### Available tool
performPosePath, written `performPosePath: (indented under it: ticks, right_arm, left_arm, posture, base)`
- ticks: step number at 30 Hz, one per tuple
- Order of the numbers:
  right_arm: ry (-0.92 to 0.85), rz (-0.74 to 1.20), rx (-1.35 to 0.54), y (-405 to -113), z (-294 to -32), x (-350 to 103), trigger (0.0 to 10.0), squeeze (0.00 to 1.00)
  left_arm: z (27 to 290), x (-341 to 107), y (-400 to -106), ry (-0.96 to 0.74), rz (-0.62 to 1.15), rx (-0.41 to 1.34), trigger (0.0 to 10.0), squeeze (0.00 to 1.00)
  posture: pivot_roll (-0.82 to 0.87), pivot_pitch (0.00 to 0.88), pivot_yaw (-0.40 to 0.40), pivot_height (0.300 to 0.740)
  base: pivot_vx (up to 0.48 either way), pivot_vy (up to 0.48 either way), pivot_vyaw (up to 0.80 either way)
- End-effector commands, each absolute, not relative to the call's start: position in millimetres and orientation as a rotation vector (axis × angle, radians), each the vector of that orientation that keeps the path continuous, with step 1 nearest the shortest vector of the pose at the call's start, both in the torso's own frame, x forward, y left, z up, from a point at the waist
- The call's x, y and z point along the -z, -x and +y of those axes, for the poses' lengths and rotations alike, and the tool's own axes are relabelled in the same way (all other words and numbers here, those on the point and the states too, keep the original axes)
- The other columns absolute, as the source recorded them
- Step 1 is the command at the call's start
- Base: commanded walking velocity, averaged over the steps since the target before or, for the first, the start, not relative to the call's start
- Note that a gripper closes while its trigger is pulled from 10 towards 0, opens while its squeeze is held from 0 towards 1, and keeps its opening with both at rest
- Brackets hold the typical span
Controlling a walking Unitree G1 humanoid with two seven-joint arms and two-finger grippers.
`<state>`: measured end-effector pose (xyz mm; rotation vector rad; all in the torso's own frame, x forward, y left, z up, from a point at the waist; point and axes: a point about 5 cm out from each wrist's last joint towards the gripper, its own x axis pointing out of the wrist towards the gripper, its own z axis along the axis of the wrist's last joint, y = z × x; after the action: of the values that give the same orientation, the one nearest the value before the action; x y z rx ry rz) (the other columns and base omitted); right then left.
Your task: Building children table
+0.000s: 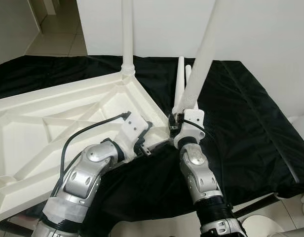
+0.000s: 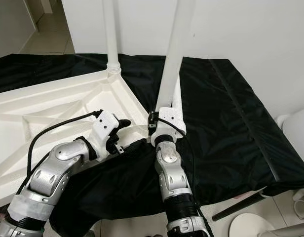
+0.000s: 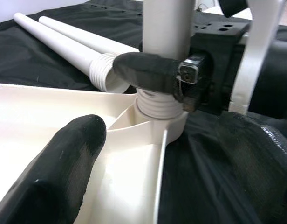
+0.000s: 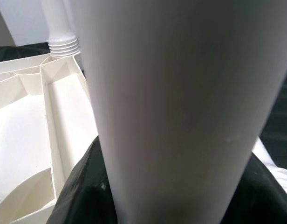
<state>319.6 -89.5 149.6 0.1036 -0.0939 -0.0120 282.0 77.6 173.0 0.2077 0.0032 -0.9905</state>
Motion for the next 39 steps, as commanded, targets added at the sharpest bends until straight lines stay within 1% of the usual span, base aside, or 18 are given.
performPosePath:
  ticks: [1,8,9,10,14,23,24,26,27,34,39]
  right_arm:
    - [-0.152,-0.063,0.061,-315.8,-87.5,-145.5,10.0,0.00]
    - [-0.145,-0.059,0.068,-314.5,-86.4,-145.9,10.0,0.00]
    - [-0.160,-0.077,0.041,-314.5,-84.6,-149.0,10.0,0.00]
    - [-0.183,-0.106,0.012,-313.6,-83.5,-153.3,10.0,1.00]
    - [-0.197,-0.162,-0.015,-311.4,-84.9,-161.3,10.0,1.00]
    - [-0.207,-0.182,-0.039,-299.9,-95.7,-157.4,10.0,1.00]
    - [-0.198,-0.179,-0.046,-295.6,-98.6,-154.1,10.0,0.94]
    - [-0.191,-0.177,-0.052,-292.6,-100.6,-151.7,10.0,0.94]
    - [-0.188,-0.177,-0.069,-288.6,-102.8,-149.2,10.0,0.00]
    - [-0.165,-0.190,-0.126,-265.5,-119.7,-142.4,10.0,0.00]
    - [-0.180,-0.187,-0.145,-257.4,-126.2,-140.6,10.0,0.00]
  left_arm:
    - [74.9,-171.9,-279.2,-0.202,0.007,0.986,10.0,0.00]
    - [74.8,-172.3,-279.8,-0.202,0.007,0.985,10.0,0.00]
    - [74.6,-172.4,-279.7,-0.201,0.006,0.985,10.0,0.00]
    - [74.1,-172.2,-279.3,-0.200,0.006,0.986,10.0,0.00]
    - [73.6,-172.1,-278.9,-0.201,0.004,0.987,10.0,0.00]
    - [75.8,-170.7,-279.6,-0.208,0.006,0.979,10.0,0.00]
    - [77.7,-170.1,-282.0,-0.212,0.010,0.962,10.0,0.00]
    - [79.0,-169.7,-283.7,-0.215,0.013,0.950,10.0,0.00]
    - [81.2,-168.5,-287.0,-0.227,0.019,0.926,10.0,0.00]
    - [97.2,-158.2,-300.6,-0.300,0.081,0.808,10.0,0.00]
    - [103.5,-155.6,-304.8,-0.311,0.097,0.766,10.0,0.00]
  posture:
    - [0.03,0.087,-0.039,0.740]
    - [0.03,0.086,-0.043,0.740]
    - [0.03,0.086,-0.043,0.740]
    - [0.03,0.080,-0.046,0.740]
    - [0.03,0.080,-0.046,0.740]
    - [0.03,0.071,-0.049,0.740]
    - [0.02,0.072,-0.049,0.740]
    - [0.02,0.072,-0.049,0.740]
    - [0.02,0.069,-0.051,0.740]
    - [0.01,0.063,-0.046,0.740]
    - [0.01,0.063,-0.046,0.740]
  base:
    - [0.000,0.000,0.00]
    - [0.000,0.000,0.00]
    - [0.000,0.000,0.00]
    - [0.000,0.000,0.00]
    - [0.000,0.000,0.00]
    - [0.000,0.000,0.00]
    - [0.000,0.000,0.00]
    - [0.000,0.000,0.00]
    - [0.000,0.000,0.00]
    - [0.000,0.000,0.00]
    - [0.000,0.000,0.00]
